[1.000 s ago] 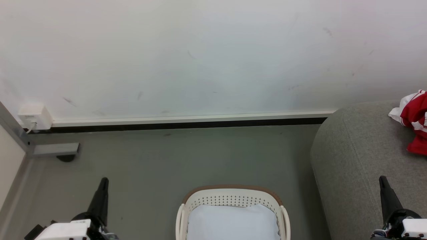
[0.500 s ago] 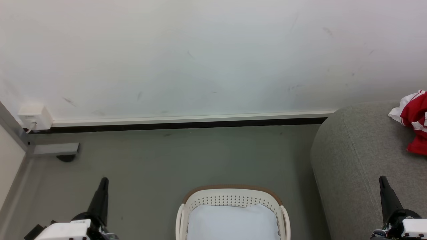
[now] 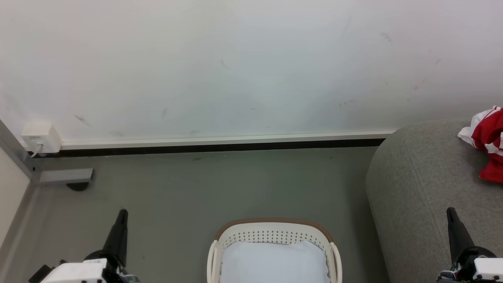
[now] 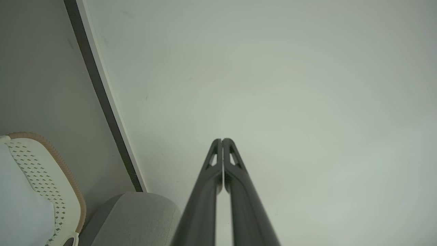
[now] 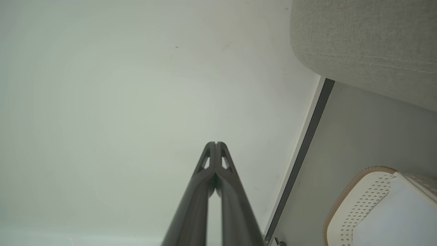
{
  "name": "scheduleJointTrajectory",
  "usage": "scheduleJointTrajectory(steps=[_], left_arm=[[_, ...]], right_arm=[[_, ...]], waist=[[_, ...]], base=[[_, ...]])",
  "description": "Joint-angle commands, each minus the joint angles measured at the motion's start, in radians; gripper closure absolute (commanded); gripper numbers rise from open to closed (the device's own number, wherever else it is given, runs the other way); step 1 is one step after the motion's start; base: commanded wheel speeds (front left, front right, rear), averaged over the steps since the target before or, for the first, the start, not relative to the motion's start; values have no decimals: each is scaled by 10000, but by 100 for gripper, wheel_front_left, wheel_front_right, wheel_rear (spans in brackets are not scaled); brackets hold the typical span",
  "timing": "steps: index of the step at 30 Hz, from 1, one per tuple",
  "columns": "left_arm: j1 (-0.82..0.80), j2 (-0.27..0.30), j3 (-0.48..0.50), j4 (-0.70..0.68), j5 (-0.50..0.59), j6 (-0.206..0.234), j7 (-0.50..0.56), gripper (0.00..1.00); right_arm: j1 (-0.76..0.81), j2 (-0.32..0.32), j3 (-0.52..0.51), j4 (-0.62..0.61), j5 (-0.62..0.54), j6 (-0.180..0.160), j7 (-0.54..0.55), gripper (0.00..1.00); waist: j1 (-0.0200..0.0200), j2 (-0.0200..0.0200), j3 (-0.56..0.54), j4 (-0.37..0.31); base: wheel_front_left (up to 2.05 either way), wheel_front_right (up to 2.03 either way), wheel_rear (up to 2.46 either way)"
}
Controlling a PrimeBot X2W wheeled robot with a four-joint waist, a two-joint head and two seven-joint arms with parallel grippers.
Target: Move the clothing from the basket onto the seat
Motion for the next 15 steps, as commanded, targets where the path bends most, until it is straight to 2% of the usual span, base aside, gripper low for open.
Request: scheduleJointTrajectory(steps=[1, 15], left_arm=[[-67, 16, 29, -20, -120, -50, 53, 100], [-67, 16, 28, -20, -122, -50, 52, 100]], right_arm=[[-64, -12, -35, -59, 6, -21, 45, 100], [-64, -12, -33, -59, 7, -21, 43, 100]], waist=[[0, 0, 0, 0], [0, 0, 0, 0]], base=[[0, 0, 0], [0, 0, 0]])
